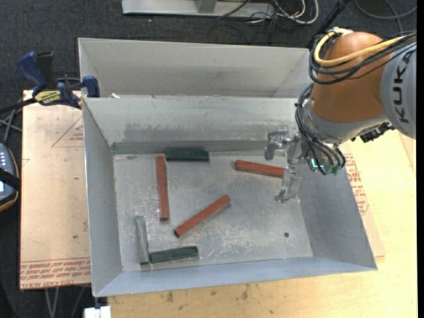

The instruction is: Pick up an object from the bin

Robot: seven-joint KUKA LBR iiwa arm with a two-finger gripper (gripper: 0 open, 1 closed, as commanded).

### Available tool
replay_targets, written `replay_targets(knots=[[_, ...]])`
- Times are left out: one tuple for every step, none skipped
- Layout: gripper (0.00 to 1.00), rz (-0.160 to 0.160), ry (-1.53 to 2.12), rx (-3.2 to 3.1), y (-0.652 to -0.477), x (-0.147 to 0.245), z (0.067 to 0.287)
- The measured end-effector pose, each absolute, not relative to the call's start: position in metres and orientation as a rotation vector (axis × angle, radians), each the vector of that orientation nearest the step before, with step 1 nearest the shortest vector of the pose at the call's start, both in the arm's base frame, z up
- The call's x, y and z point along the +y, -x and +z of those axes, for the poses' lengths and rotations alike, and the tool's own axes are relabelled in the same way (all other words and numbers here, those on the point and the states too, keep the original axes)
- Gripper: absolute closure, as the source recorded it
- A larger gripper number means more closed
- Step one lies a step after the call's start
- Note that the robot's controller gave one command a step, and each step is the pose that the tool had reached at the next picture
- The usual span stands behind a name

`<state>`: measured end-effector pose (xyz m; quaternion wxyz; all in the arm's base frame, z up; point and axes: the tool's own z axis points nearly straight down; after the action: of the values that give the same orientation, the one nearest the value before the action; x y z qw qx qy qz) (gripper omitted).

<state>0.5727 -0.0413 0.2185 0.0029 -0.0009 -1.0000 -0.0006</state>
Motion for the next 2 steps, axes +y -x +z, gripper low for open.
replay_targets(knots=[[0.0, -0.001, 0.001, -3.143, -0.574, -0.041, 0.223], [0.0, 0.0, -0.043, -3.15, -0.612, -0.061, 0.147]])
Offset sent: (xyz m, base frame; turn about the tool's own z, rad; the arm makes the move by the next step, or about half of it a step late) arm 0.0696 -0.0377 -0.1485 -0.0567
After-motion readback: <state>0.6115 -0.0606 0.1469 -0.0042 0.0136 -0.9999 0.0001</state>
